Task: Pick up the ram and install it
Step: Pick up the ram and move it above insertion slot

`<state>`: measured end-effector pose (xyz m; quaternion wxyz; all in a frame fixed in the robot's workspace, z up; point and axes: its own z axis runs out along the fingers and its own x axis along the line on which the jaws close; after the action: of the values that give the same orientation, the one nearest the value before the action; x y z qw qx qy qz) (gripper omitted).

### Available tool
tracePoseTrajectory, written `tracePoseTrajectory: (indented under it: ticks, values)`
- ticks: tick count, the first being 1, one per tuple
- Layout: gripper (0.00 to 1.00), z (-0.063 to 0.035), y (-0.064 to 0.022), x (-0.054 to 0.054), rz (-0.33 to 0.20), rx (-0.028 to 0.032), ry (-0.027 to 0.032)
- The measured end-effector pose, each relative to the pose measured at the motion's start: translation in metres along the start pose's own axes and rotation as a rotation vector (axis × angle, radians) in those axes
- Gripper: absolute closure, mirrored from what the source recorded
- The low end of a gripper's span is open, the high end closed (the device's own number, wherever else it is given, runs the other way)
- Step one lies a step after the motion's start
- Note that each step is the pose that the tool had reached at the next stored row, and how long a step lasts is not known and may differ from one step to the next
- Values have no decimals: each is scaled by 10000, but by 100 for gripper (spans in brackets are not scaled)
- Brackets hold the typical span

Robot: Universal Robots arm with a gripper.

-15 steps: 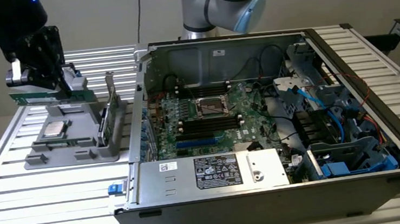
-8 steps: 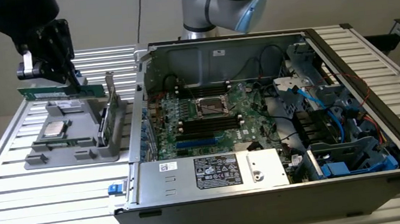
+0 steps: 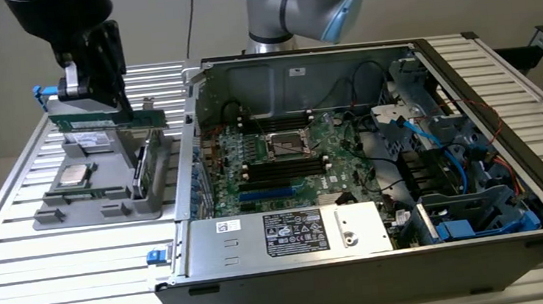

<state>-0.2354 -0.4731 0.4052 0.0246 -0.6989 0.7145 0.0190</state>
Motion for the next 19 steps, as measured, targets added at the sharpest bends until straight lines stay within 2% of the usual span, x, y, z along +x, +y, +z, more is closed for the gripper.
tracePoseTrajectory:
  ticks: [4,19]
  values:
    - [86,-11,-138,-4,0,-1,1]
    - [86,-9,-803,-22,0,-23,26]
